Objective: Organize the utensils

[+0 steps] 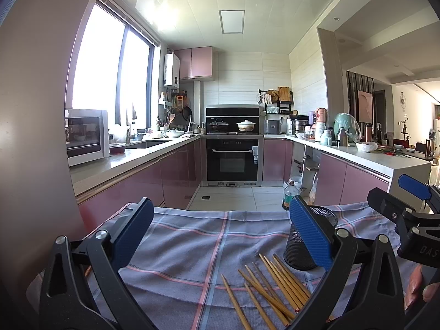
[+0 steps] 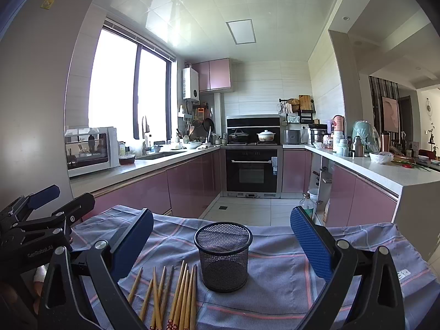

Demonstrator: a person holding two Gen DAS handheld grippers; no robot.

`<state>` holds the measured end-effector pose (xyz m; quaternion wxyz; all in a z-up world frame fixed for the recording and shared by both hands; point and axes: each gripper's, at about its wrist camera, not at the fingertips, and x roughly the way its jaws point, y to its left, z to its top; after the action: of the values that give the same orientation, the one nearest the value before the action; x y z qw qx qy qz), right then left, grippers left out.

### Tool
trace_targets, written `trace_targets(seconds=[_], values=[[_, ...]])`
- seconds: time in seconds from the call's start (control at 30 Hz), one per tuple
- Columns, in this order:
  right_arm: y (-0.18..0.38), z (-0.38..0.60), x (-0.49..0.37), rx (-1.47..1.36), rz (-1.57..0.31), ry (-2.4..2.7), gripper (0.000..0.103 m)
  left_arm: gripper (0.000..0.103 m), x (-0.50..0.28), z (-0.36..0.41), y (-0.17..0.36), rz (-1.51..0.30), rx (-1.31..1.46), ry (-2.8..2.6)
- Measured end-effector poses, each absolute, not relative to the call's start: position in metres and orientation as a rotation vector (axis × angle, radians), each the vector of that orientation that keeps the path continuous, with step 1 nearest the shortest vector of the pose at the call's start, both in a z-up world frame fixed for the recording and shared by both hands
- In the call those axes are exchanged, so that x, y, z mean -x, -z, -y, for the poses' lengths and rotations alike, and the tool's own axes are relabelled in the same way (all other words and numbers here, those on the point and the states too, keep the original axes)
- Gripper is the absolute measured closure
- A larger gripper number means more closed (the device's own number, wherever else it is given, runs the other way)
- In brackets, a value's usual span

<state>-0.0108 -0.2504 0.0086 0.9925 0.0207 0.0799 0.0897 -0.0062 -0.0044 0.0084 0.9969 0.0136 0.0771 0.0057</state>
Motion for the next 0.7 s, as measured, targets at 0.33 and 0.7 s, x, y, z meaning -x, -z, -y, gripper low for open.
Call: trace_targets(seconds=[0.33, 0.7], values=[[-0.0085, 0.2510, 0.0098, -0.041, -0.159, -0.181, 0.007, 0.006, 0.0061, 0.0044, -0.0086, -0.155, -0.026, -0.012], [-0.0087, 0.2512, 0.0097, -0.042, -0.161, -0.180, 0.007, 0.006, 0.0063, 0.0055, -0.0083, -0.157, -0.025, -0.011]])
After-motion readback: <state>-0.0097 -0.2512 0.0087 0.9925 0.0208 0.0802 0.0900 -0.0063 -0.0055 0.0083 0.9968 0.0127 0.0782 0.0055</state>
